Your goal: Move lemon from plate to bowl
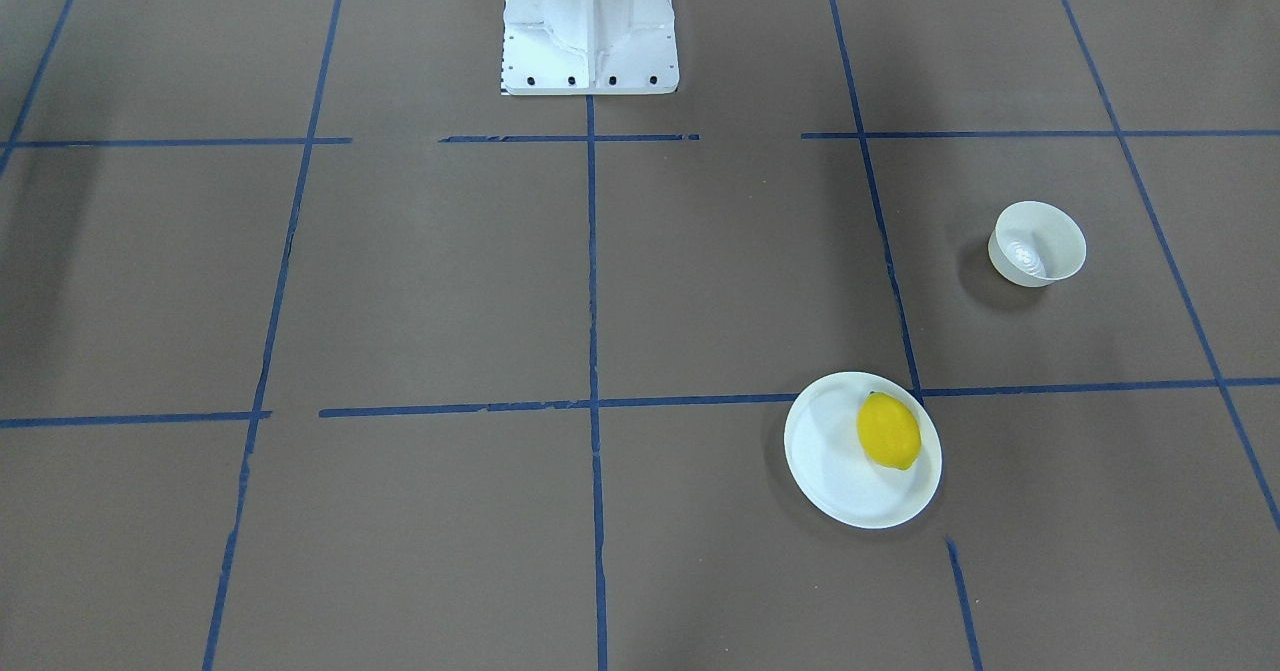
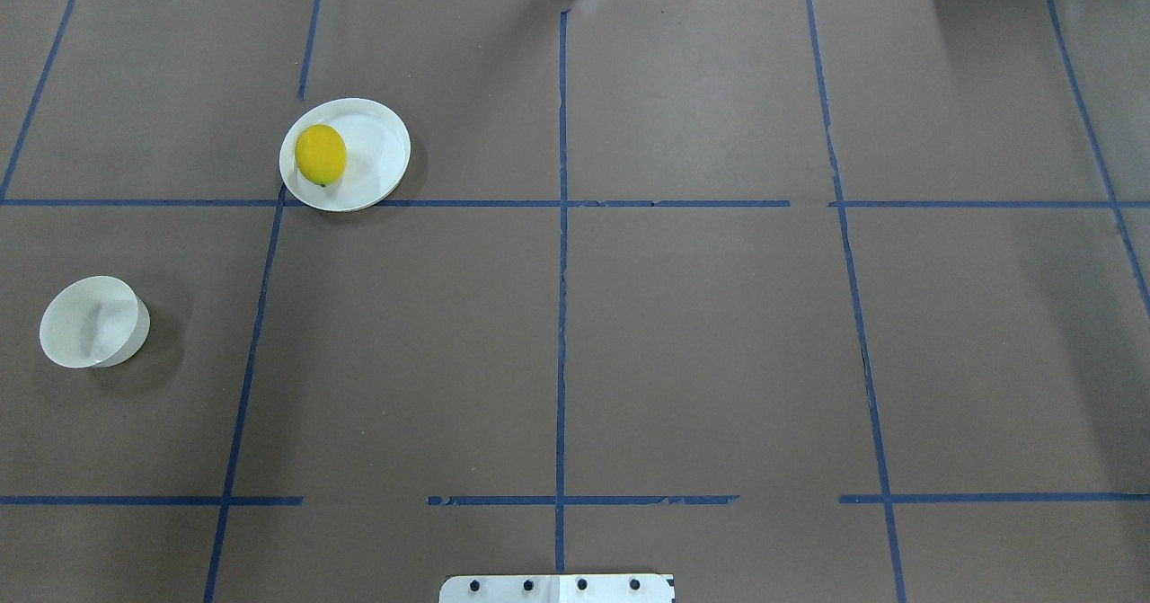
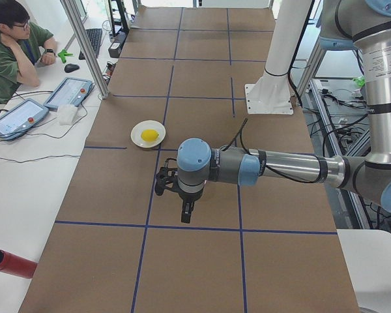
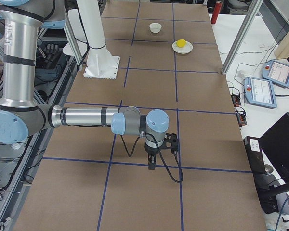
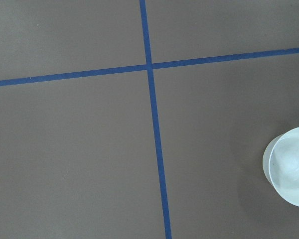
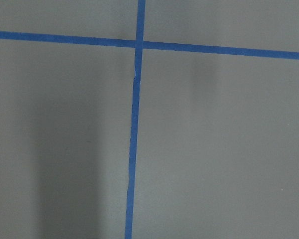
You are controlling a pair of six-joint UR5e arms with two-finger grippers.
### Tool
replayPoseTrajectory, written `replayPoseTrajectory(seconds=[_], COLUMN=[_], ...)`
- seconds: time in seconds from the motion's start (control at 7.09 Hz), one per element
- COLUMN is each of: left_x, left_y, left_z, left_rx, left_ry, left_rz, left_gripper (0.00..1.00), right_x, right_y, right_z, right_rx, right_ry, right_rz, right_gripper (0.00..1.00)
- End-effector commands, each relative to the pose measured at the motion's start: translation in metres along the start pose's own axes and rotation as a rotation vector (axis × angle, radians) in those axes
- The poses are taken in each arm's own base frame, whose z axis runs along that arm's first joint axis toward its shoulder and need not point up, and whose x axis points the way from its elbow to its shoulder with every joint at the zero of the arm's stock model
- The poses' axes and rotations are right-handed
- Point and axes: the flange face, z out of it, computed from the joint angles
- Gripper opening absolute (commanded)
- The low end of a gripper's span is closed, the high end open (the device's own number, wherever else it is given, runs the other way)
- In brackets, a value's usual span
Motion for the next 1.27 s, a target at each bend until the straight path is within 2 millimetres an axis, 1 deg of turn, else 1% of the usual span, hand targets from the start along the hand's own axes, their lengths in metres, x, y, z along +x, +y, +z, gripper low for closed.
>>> replayPoseTrajectory(seconds=[0.0,0.14,0.28,0.42,0.56,0.71,0.85,0.99,1.13], left_x=[-0.001,-0.003,0.002,0.015,0.029,0.043,0.080,0.115,0.177], left_y=[0.001,0.002,-0.001,-0.023,-0.031,-0.047,-0.083,-0.113,-0.148], left_z=[0.001,0.003,-0.002,-0.015,-0.028,-0.032,-0.037,-0.029,-0.010], left_rx=[-0.002,-0.008,0.005,0.081,0.179,0.203,0.217,0.203,0.127], left_ry=[0.000,0.000,0.000,-0.005,-0.006,0.004,0.022,0.046,0.063], left_rz=[-0.002,-0.009,0.011,0.086,0.124,0.057,0.114,0.128,0.103], left_gripper=[1.00,1.00,1.00,1.00,1.00,1.00,1.00,1.00,1.00], right_x=[0.000,0.000,0.000,0.000,0.000,0.000,0.000,0.000,0.000], right_y=[0.000,0.000,0.000,0.000,0.000,0.000,0.000,0.000,0.000], right_z=[0.000,0.000,0.000,0.000,0.000,0.000,0.000,0.000,0.000], right_rx=[0.000,0.000,-0.001,0.000,0.000,-0.001,0.000,0.000,0.000], right_ry=[0.000,0.000,0.000,0.000,0.000,0.000,0.000,0.000,0.000], right_rz=[0.000,0.000,0.001,0.000,0.000,0.001,0.000,0.000,0.000], right_gripper=[1.00,1.00,1.00,1.00,1.00,1.00,1.00,1.00,1.00])
